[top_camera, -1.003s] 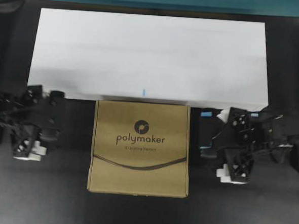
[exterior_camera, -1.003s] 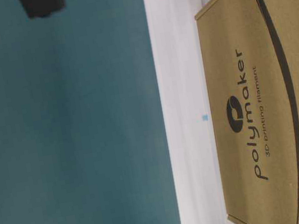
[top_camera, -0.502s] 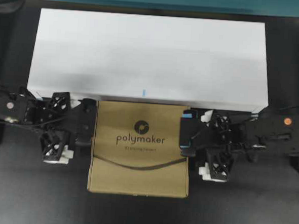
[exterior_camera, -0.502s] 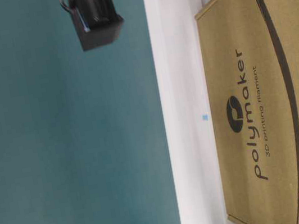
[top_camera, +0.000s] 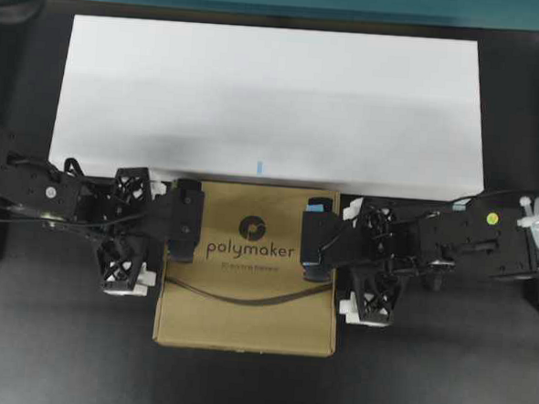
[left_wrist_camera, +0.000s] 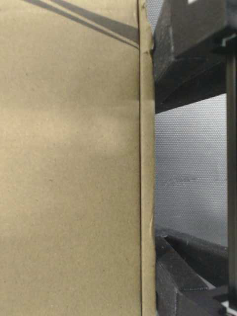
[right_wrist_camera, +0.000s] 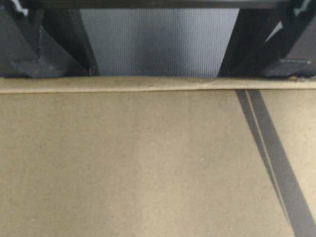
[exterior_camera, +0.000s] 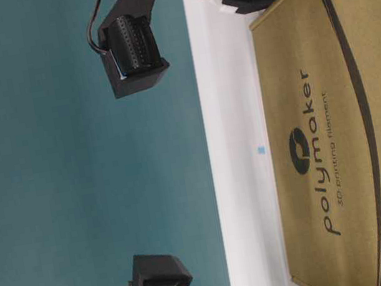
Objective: Place the cardboard box on the stand after clamping it between your arms.
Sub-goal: 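Press both grippers against opposite sides of the box to clamp it, then lift the clamped box with both grippers and carry it onto the white stand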
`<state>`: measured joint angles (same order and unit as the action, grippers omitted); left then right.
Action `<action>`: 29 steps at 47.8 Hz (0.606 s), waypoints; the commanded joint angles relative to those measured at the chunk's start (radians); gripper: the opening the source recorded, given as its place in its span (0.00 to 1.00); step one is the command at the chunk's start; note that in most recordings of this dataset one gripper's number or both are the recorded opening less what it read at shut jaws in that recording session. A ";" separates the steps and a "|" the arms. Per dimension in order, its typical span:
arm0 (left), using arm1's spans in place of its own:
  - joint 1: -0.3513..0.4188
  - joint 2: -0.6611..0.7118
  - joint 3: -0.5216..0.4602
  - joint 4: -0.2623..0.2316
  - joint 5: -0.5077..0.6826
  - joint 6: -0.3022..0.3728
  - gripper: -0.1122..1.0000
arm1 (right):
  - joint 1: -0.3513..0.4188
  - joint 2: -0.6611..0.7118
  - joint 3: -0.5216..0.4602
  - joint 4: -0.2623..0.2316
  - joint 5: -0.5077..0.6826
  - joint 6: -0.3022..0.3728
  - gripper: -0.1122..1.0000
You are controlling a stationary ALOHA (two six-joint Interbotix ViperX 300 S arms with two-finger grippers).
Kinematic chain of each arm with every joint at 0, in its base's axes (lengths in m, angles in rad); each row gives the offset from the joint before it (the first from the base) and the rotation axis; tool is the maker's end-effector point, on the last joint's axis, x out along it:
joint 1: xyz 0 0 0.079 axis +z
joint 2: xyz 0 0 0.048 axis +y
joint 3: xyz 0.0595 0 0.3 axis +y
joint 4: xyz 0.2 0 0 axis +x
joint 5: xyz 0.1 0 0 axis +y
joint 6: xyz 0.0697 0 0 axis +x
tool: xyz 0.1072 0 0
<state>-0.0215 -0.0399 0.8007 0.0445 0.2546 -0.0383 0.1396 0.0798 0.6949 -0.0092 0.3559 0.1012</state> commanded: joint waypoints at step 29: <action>0.049 -0.235 -0.373 0.002 0.500 0.025 0.84 | -0.044 -0.221 -0.339 -0.002 0.581 -0.006 0.85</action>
<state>0.0138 -0.2546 0.5292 0.0460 0.7363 -0.0107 0.1181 -0.1227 0.4617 -0.0077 0.9004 0.1012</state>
